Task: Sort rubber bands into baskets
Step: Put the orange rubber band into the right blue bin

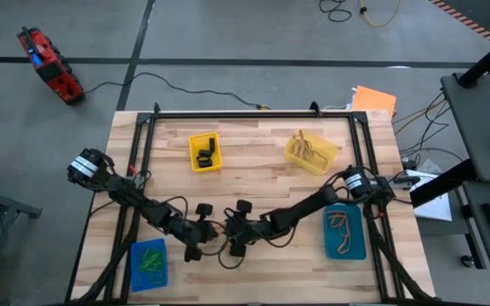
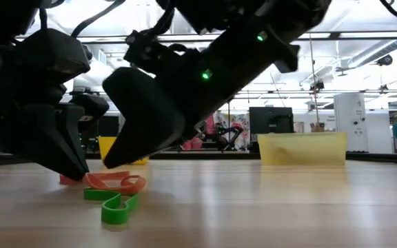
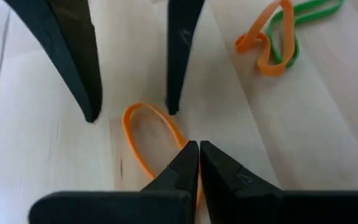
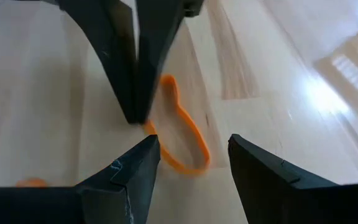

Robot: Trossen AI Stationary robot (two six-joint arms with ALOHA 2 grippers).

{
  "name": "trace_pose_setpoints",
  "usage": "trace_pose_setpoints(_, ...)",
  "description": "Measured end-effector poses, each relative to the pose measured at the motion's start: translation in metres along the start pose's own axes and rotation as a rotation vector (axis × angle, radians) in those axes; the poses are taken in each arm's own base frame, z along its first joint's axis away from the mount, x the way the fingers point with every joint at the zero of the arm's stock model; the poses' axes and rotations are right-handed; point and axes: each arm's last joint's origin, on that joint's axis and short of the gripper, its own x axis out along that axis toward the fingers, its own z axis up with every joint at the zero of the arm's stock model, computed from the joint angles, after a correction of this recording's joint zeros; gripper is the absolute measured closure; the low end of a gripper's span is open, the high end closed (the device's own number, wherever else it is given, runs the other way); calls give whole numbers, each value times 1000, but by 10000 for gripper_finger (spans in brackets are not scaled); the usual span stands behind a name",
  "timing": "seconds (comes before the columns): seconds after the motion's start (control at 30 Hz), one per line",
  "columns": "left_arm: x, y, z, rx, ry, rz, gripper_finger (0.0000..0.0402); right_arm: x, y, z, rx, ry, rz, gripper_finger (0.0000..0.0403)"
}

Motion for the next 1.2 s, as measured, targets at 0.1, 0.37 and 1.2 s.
trace_pose_setpoints(0.1, -2, 0, 2, 4, -13, 10, 402, 1, -2, 4, 2, 19, 31, 216)
trace_pose_setpoints(0.37, -31, 6, 19, 21, -101, 15, 401, 4, -8, 6, 10, 36, 91, 216)
trace_pose_setpoints(1.2, -109, 13, 39, 9, -334, 160, 401, 23, -12, -14, -101, 69, 85, 311)
